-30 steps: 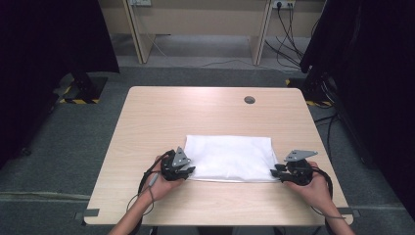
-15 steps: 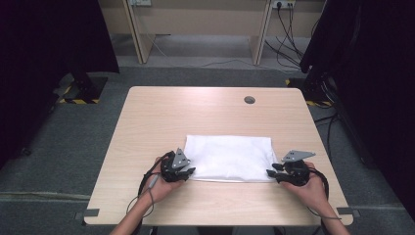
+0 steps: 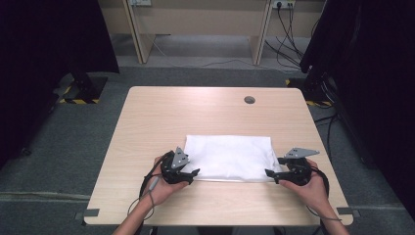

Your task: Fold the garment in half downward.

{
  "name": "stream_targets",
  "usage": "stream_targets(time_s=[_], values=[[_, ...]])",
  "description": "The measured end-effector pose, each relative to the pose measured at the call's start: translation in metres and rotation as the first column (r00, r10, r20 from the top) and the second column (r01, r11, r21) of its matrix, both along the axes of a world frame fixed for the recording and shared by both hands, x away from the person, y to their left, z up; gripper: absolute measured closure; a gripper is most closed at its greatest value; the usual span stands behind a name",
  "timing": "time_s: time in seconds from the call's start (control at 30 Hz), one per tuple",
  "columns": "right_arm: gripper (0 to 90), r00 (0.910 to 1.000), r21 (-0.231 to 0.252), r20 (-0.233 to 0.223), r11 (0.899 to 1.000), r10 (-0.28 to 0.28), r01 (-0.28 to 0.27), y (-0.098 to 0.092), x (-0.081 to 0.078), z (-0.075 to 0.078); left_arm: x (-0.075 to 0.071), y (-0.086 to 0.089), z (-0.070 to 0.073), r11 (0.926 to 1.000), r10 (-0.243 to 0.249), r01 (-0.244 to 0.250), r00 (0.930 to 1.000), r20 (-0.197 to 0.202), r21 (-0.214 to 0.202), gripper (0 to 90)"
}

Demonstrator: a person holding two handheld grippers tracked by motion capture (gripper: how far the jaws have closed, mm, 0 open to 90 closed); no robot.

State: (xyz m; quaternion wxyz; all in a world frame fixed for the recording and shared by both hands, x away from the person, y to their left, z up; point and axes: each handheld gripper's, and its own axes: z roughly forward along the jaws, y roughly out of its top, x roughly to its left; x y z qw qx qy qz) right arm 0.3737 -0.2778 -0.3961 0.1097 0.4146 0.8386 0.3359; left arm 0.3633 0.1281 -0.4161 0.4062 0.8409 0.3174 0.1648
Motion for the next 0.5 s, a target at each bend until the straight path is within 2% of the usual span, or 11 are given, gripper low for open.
stream_targets(time_s=[0.07,0.2,0.27,0.37,0.4,0.5], values=[[14.6,0.9999,0.021,-0.003,1.0,-0.01,0.01,0.0,0.0,0.002,-0.002,0.0,0.002,0.9994,0.012,-0.012,0.9999,0.004,-0.033,24.4],[9.3,0.9996,0.065,0.027,0.998,-0.013,0.011,-0.003,-0.003,0.005,-0.007,0.004,0.005,0.9949,0.037,-0.035,0.9991,0.021,-0.095,21.8],[8.8,0.9989,0.088,0.04,0.996,-0.026,0.023,-0.004,-0.003,0.006,-0.008,0.006,0.005,0.9947,0.045,-0.042,0.9987,0.022,-0.094,20.9],[9.2,0.998,0.099,0.042,0.994,-0.046,0.041,-0.006,-0.004,0.006,-0.009,0.009,0.004,0.9921,0.069,-0.066,0.9974,0.02,-0.107,19.9],[10.0,0.9985,0.1,0.037,0.994,-0.042,0.038,-0.007,-0.004,0.005,-0.008,0.012,0.004,0.9895,0.088,-0.085,0.996,0.015,-0.117,19.2],[10.1,0.9991,0.091,0.024,0.995,-0.035,0.032,-0.007,-0.005,0.001,-0.008,0.013,0.003,0.9889,0.097,-0.095,0.9952,0.012,-0.114,16.5]])
